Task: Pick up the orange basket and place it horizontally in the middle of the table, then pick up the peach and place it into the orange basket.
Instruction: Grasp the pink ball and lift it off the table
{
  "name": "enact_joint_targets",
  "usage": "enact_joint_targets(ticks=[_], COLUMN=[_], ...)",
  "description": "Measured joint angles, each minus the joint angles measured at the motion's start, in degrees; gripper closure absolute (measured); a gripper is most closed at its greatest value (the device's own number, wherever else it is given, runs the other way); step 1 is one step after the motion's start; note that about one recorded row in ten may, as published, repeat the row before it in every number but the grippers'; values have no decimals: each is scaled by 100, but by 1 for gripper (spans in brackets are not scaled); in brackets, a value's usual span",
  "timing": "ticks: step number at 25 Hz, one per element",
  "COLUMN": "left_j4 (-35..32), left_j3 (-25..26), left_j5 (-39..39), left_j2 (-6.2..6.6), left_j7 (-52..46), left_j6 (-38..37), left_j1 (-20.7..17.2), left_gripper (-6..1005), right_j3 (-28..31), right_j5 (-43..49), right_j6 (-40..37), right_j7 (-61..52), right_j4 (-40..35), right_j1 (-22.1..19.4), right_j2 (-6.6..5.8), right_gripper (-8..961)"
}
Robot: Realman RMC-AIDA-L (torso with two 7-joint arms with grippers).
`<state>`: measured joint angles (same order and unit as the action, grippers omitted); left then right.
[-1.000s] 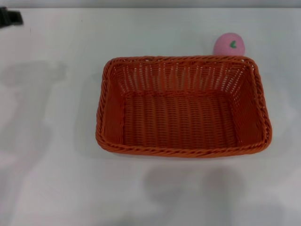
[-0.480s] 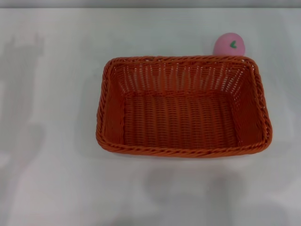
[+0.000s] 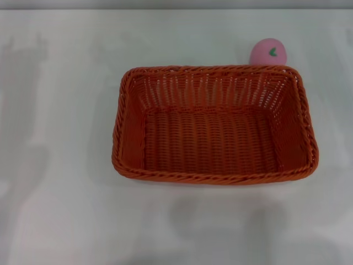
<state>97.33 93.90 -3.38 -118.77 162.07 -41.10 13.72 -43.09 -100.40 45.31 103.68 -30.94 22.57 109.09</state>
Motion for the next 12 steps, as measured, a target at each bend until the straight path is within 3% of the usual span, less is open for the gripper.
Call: enact_joint_targets(ticks=[6,12], left_j4=[-100,-24], left_j3=[36,47], left_j5=[9,1], left_j2=[-16,-31], left_j7=[0,0], left_j6=[46,202], left_j1=[-36,-179], left_gripper=[382,381], right_j3=[3,-5], right_j5=[510,1018], right_j6=[135,378], right_j7=[-287,-1013], right_j4=[-317,-463], right_j1=[86,128], right_j2=[70,18], right_gripper=[105,106])
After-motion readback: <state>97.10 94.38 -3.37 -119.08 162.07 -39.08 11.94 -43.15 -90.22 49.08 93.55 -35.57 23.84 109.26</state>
